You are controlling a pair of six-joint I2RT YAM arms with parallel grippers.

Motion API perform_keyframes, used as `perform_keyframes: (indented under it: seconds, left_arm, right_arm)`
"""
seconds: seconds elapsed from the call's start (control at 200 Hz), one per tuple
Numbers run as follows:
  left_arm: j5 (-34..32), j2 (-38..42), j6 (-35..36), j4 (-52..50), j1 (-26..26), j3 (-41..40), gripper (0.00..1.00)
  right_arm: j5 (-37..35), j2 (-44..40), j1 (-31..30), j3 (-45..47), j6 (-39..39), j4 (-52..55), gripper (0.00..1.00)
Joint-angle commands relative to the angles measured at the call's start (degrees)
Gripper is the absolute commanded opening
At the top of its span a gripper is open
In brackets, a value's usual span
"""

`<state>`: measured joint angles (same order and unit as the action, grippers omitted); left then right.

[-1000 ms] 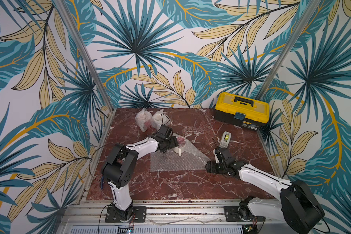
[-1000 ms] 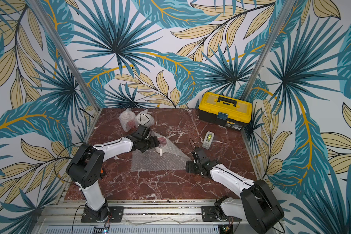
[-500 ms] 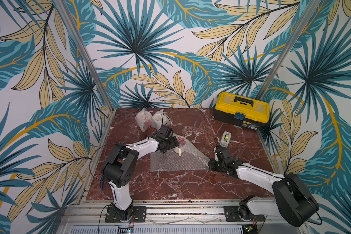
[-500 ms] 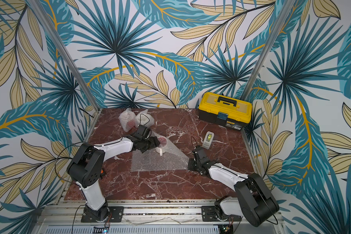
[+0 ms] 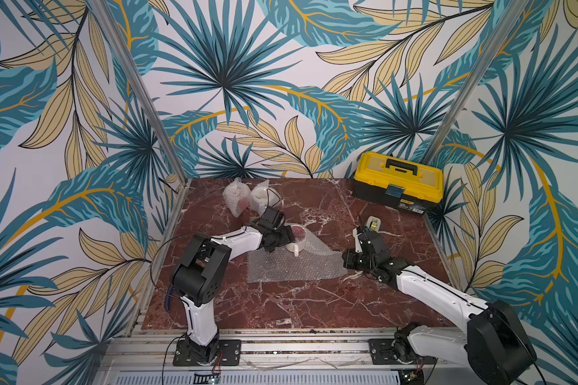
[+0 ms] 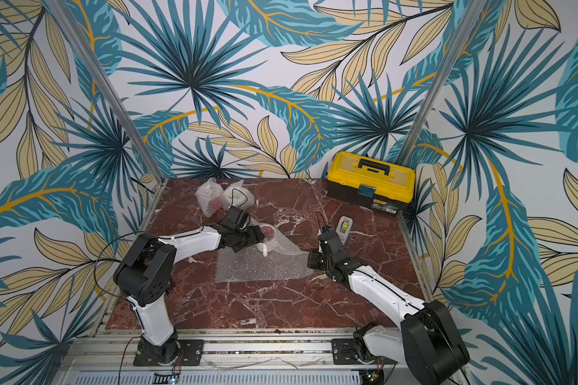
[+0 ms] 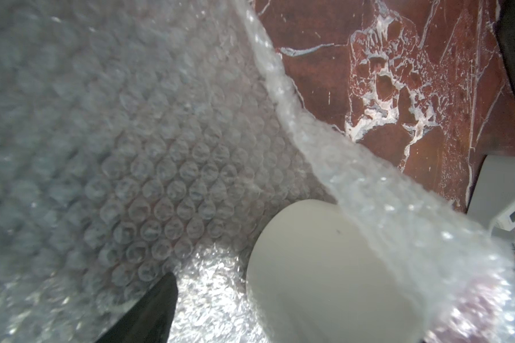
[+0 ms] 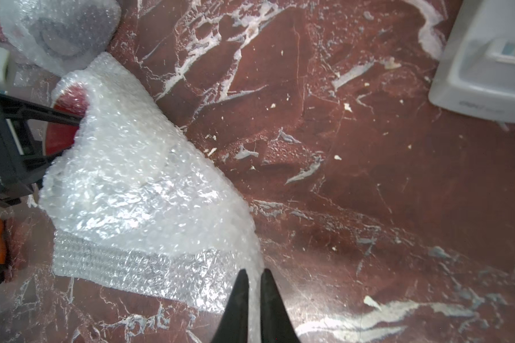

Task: Wrap mugs in bubble wrap
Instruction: Wrap the mug in bubble wrap.

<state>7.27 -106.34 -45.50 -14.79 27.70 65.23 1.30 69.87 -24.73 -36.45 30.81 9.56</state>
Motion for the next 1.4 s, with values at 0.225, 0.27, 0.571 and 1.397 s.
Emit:
perform_keyframes:
  seconds: [0.225, 0.27, 0.571, 1.397]
  left_arm:
    - [-0.3, -1.1, 0.6, -1.3, 0.1, 0.4, 0.86]
    - [-0.2, -1.2, 0.5, -1.3, 0.1, 0.4, 0.86]
    - [-0.2, -1.2, 0.5, -1.3, 0.1, 0.1, 0.86]
    - [0.1, -1.6, 0.8, -1.3, 0.1, 0.7, 0.86]
  right_arm:
    - [1.9, -1.7, 0.1, -1.1, -1.0, 3.5, 0.0]
    - [2.7, -1.5, 0.1, -1.7, -1.0, 3.4, 0.0]
    - [1.4, 0.8, 0.2, -5.9, -1.5, 5.5, 0.0]
    - [-0.8, 6.4, 0.2, 6.1, -0.4, -4.2, 0.47]
